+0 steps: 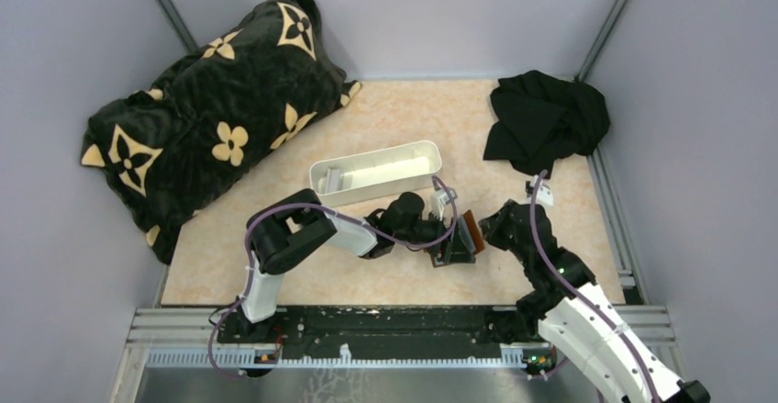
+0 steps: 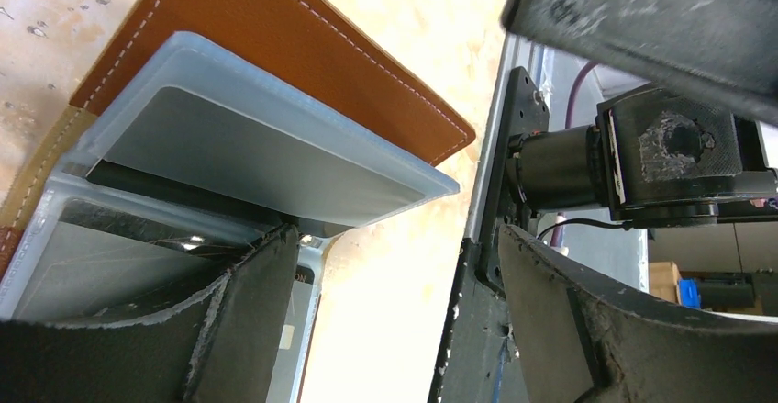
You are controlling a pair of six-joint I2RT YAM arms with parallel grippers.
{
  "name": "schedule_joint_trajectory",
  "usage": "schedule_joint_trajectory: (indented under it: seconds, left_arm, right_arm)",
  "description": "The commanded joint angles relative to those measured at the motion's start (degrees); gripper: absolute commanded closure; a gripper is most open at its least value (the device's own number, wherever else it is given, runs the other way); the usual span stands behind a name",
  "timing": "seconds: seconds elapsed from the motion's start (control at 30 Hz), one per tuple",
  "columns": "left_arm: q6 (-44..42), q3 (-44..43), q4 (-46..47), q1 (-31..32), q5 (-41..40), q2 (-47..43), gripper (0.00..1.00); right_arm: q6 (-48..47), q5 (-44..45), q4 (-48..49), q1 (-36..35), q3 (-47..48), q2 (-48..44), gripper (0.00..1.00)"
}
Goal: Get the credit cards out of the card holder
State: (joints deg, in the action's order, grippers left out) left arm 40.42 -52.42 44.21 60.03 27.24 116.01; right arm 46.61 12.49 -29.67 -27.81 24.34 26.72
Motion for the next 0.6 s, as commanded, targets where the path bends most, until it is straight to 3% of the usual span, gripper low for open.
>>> schedule_joint_trajectory:
  seconds: [0.0, 0.27, 0.57]
  left_arm:
    - [-1.62, -1.34, -1.31, -0.53, -0.27, 1.92, 0.13]
    - [-5.28, -1.81, -4.15, -0.44, -0.96, 0.82, 0.12]
    - [-5.17, 1.86, -2.96, -0.6, -2.17, -2.03, 0.12]
  right_arm:
    - [-1.48, -3.92, 4.83, 0.39, 1.66, 3.66, 0.95]
    - [-4.58, -13.67, 14.55, 0.39, 2.16, 14.57, 0.94]
    - [-4.29, -11.42, 15.75, 0.38, 1.05, 21.58, 0.95]
